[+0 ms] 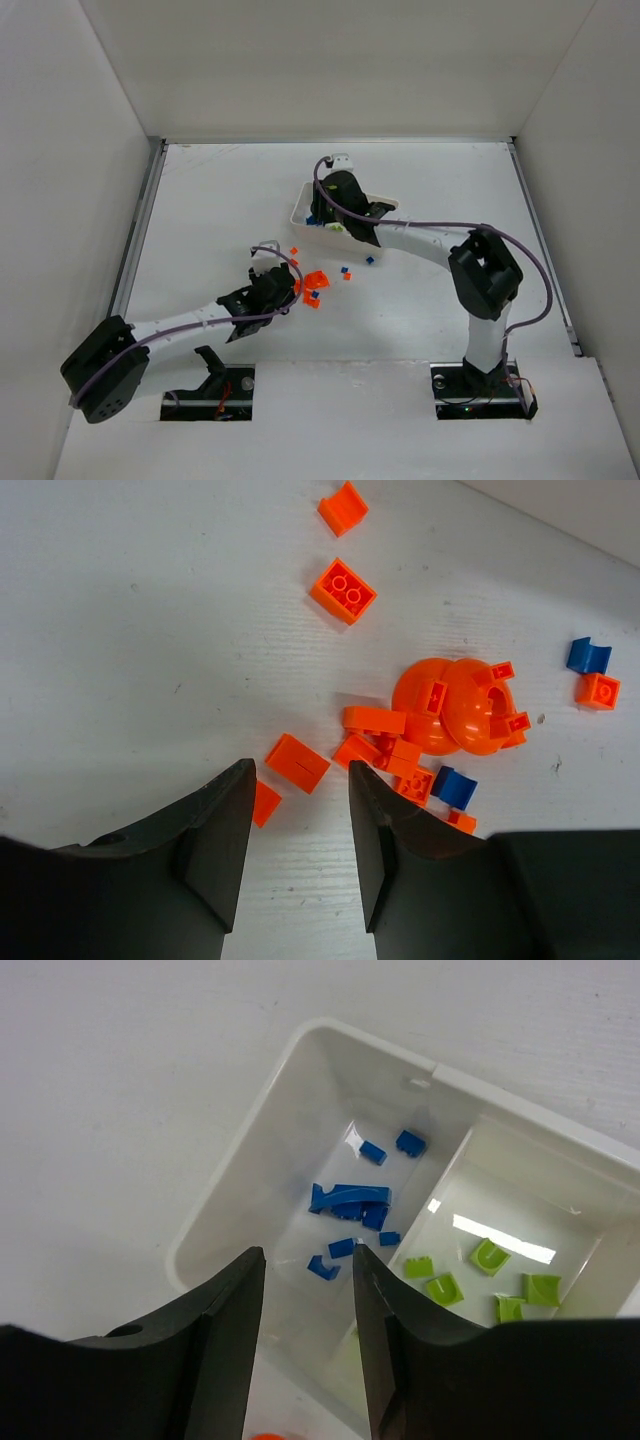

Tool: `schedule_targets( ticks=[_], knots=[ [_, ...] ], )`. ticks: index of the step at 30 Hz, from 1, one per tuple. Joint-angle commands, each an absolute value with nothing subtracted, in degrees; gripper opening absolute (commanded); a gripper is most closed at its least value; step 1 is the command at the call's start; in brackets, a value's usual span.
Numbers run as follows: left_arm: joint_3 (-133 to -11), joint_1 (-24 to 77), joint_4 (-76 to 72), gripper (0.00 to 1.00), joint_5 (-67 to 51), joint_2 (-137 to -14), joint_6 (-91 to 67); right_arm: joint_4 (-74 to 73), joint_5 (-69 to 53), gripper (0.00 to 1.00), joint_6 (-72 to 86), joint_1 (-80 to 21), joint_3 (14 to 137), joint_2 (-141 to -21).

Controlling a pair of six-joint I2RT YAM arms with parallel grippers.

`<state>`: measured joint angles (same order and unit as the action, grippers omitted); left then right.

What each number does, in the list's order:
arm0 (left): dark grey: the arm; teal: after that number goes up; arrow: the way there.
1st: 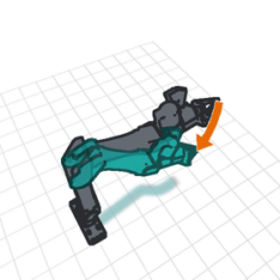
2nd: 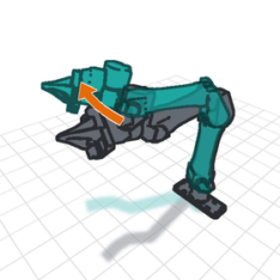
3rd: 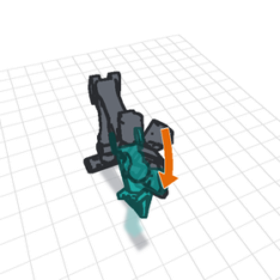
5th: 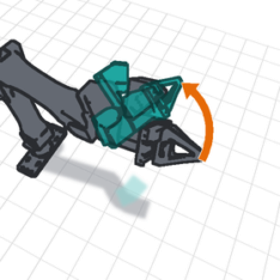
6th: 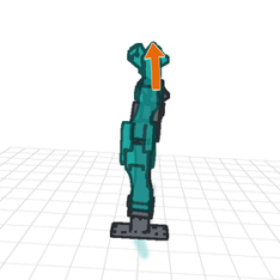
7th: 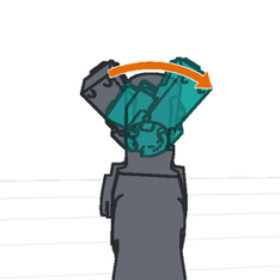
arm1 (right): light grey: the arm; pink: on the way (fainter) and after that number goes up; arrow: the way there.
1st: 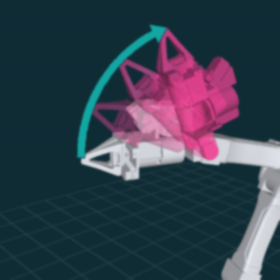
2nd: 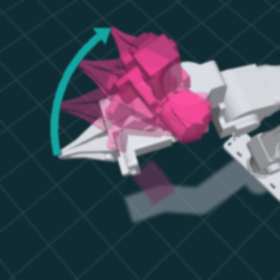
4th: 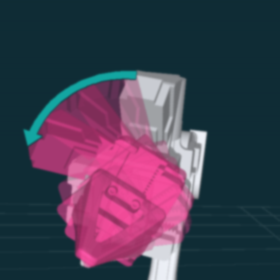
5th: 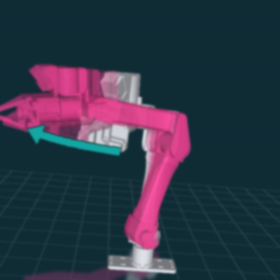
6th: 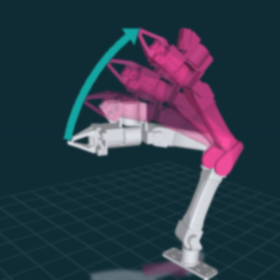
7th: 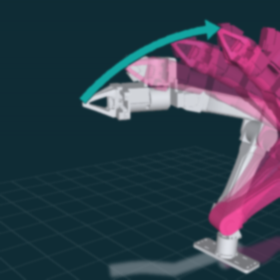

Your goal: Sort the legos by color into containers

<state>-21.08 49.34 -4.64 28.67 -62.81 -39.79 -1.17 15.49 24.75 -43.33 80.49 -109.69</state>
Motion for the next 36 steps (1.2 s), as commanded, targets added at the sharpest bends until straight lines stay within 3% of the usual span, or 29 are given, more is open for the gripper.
schedule_targets(
  ticks=[1, 14, 18, 26, 36],
  knots=[
    [-21.09, 49.26, -7.12, 0.39, 31.37, -63.54, -38.5, 1.05, 15.12, 0.47, 23.91, -43.99, 80.78, -104.86],
    [-24.17, 49.53, -10.89, 0.39, 30.59, -71.89, -35.95, 4.31, 18.1, 0.47, 24.78, -48.12, 63.29, -89.22],
    [-24.87, 49.26, -11.07, 0.34, 30.5, -73.12, -34.98, 4.48, 19.16, 0.47, 25.05, -48.38, 59.6, -86.14],
    [-24.61, 48.91, -7.83, 0.22, 31.02, -70.06, -34.72, 4.75, 20.04, 0.47, 25.58, -47.77, 53.27, -81.31],
    [-30.49, 47.24, -5.09, 0.2, 29.45, -62.05, -33.31, 2.99, 25.31, 0.42, 28.82, -47.77, 41.15, -70.41]
  ],
)
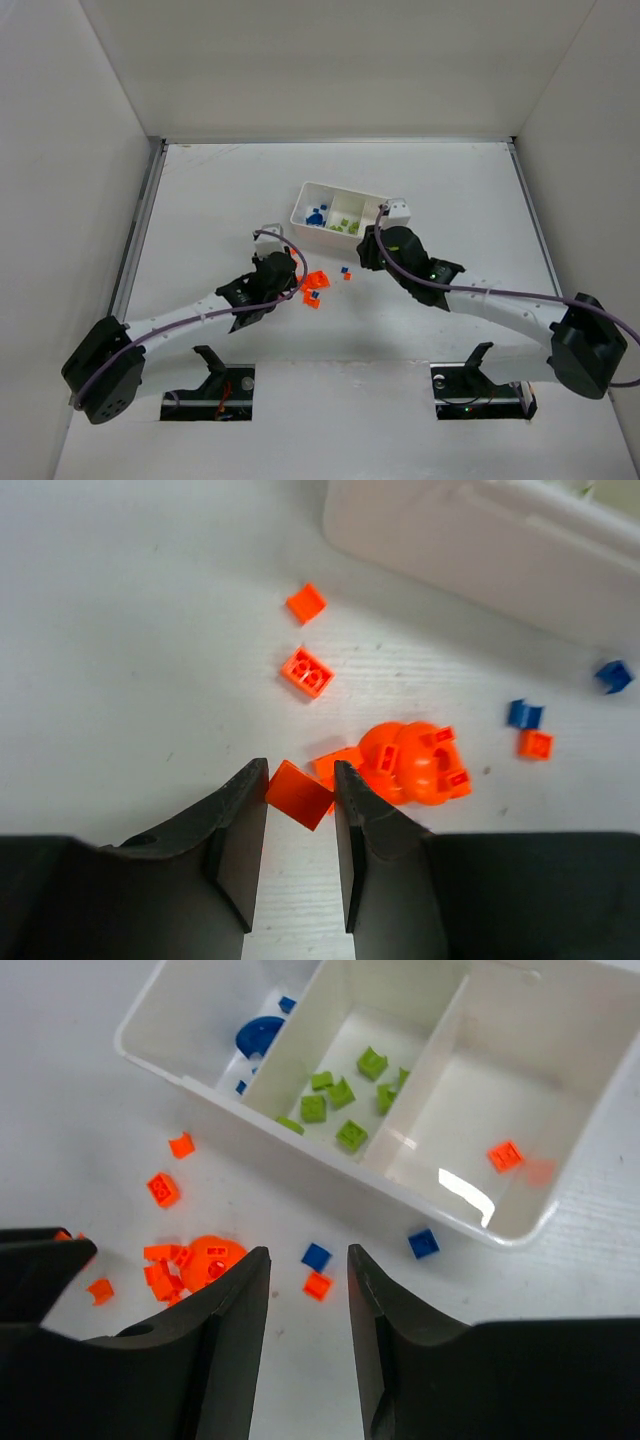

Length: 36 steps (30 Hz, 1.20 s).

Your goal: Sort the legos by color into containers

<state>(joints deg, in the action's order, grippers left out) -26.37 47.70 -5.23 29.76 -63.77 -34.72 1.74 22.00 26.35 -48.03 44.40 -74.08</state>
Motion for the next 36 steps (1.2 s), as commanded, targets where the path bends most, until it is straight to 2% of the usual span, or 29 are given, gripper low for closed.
schedule_targets(
  ticks=[1, 6, 16, 22, 26, 29, 31, 36],
  knots=[
    [-31.8, 47.07, -5.45, 0.2, 28.75, -62.4, -32.96, 2.99, 25.57, 0.4, 29.87, -47.68, 39.48, -69.27],
    [-40.24, 46.89, -11.06, 0.2, 24.09, -69.06, -31.64, 2.81, 26.02, 0.35, 35.41, -47.5, 31.92, -64.87],
    [-59.75, 47.15, -20.65, 0.21, 13.9, -92.17, -31.11, 0.79, 26.37, 0.35, 44.29, -47.5, 25.49, -62.4],
    [-71.09, 46.97, -20.3, 0.21, 9.94, -103.34, -31.91, 1.76, 26.46, 0.36, 45.61, -47.5, 23.12, -61.7],
    [-75.93, 47.85, -19.87, 0.25, 9.23, -107.31, -31.47, 3.07, 26.28, 0.37, 44.83, -46.89, 23.03, -62.75],
    [-77.25, 47.59, -18.55, 0.36, 9.4, -108.54, -31.38, 4.91, 25.75, 0.41, 43.95, -46.62, 23.9, -63.72],
    [-76.21, 47.15, -18.89, 0.4, 9.58, -108.02, -31.73, 6.85, 25.31, 0.42, 41.67, -46.62, 24.69, -65.47],
    [-73.57, 45.75, -19.6, 0.3, 9.23, -105.91, -31.64, 7.29, 25.14, 0.41, 41.13, -46.62, 26.63, -68.73]
  ],
)
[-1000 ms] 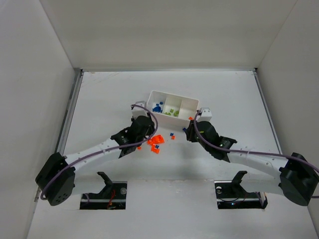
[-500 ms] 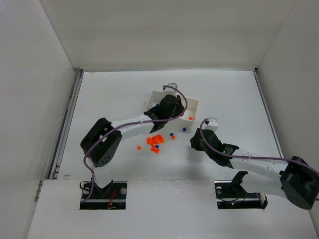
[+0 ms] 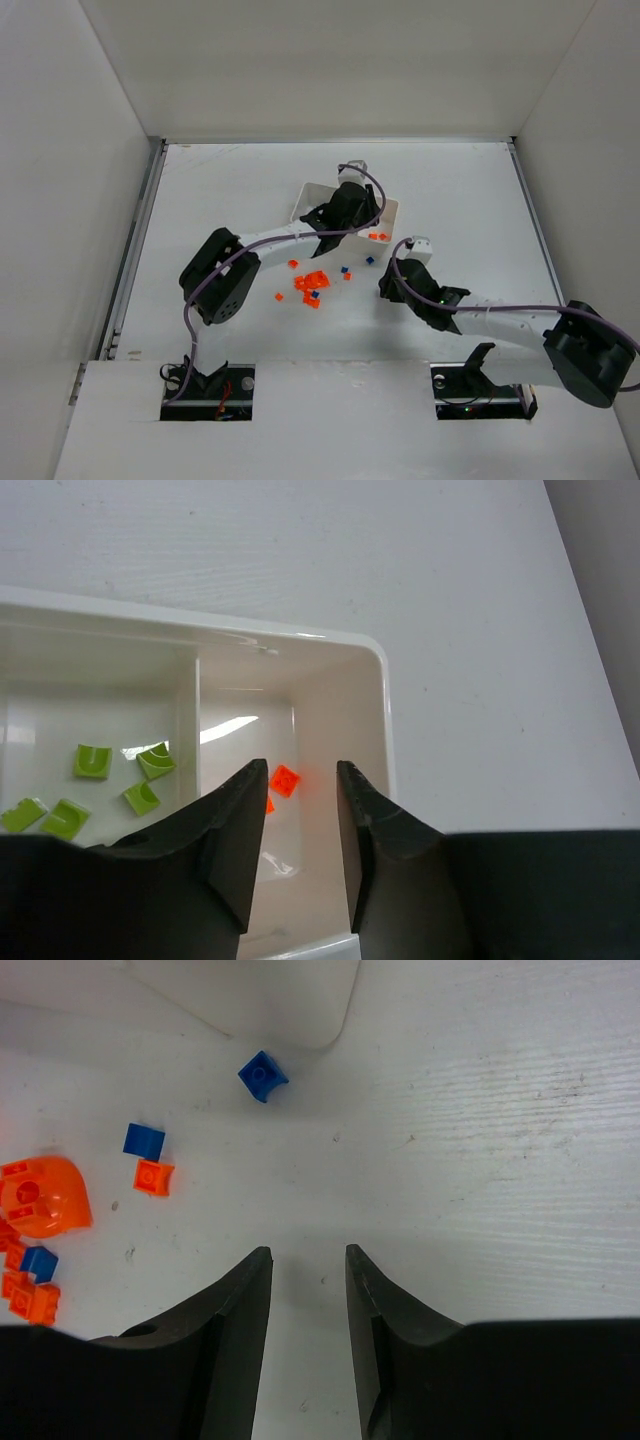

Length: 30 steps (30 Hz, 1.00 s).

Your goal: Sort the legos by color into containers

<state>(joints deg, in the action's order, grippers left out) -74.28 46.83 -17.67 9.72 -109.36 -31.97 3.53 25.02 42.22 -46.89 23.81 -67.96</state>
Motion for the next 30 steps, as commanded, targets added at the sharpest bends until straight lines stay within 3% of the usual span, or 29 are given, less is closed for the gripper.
schedule_targets(
  ticks=[1, 7, 25, 30],
  knots=[
    [-73.13, 45.66, -19.6, 0.3, 9.23, -105.39, -31.55, 7.12, 25.14, 0.41, 40.96, -46.54, 26.98, -68.82],
    [-66.03, 44.26, -20.47, 0.37, 10.98, -97.84, -31.72, 7.47, 24.17, 0.46, 38.33, -45.05, 30.66, -73.19],
    [-31.48, 43.02, -15.04, 0.39, 19.16, -69.71, -32.87, 7.56, 30.58, 0.48, 37.35, -43.02, 43.06, -95.0],
    [-25.5, 42.49, -12.66, 0.39, 19.25, -64.87, -33.66, 7.47, 30.76, 0.34, 37.44, -43.02, 43.59, -96.85]
  ],
)
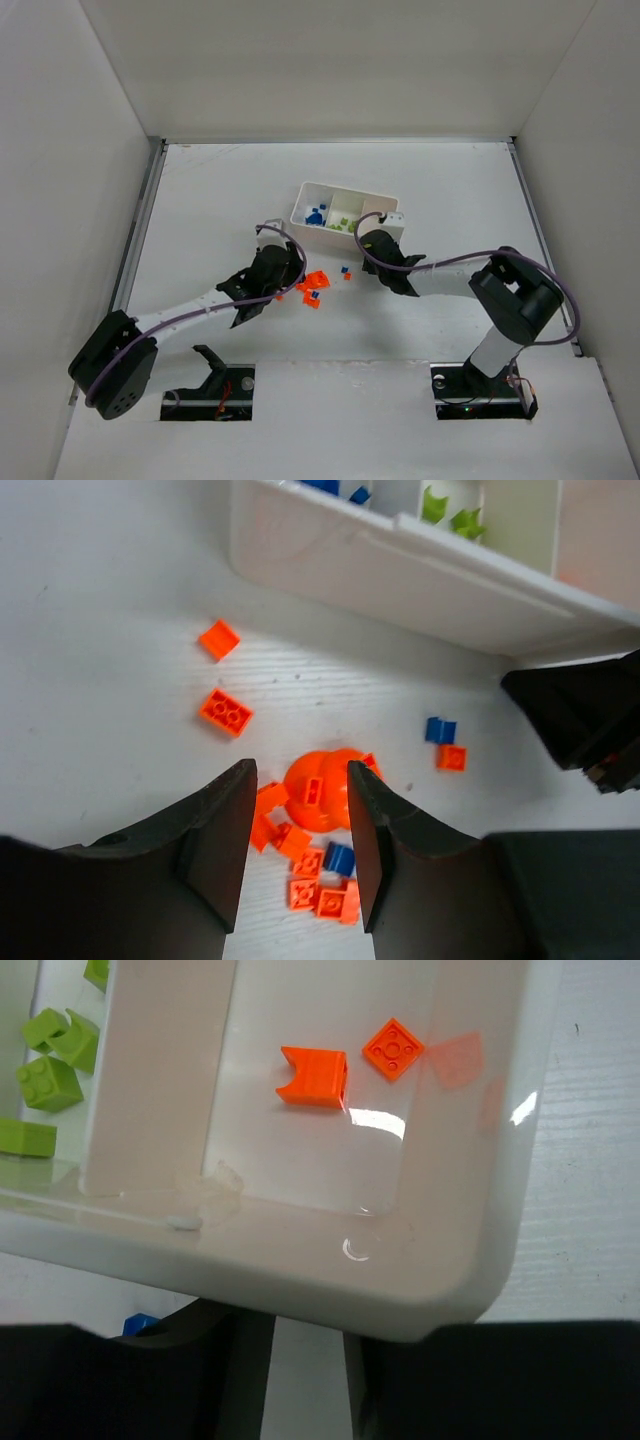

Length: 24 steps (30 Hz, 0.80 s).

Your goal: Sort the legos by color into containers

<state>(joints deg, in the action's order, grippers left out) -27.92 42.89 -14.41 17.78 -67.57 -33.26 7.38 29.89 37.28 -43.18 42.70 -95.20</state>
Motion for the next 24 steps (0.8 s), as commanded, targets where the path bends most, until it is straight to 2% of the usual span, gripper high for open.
schedule_targets(
  ticks=[1, 5, 10, 15, 24],
  knots=[
    [-24.88, 42.49, -11.87, 0.39, 19.25, -64.25, -33.84, 7.21, 30.59, 0.31, 37.44, -43.02, 43.59, -96.86],
    [-22.86, 42.49, -8.53, 0.4, 20.38, -61.44, -33.75, 5.37, 30.94, 0.2, 38.23, -45.03, 42.46, -94.23],
    [-21.19, 42.4, -5.89, 0.4, 21.88, -59.15, -33.49, 0.54, 29.71, 0.19, 40.43, -49.87, 41.22, -86.42],
    [-20.57, 42.49, -6.77, 0.4, 21.62, -60.03, -33.84, -2.64, 27.52, 0.19, 38.24, -52.34, 47.44, -81.13],
    [-19.6, 43.55, -8.52, 0.39, 22.94, -60.21, -34.28, 1.23, 21.62, 0.19, 27.96, -48.12, 71.69, -97.89]
  ],
)
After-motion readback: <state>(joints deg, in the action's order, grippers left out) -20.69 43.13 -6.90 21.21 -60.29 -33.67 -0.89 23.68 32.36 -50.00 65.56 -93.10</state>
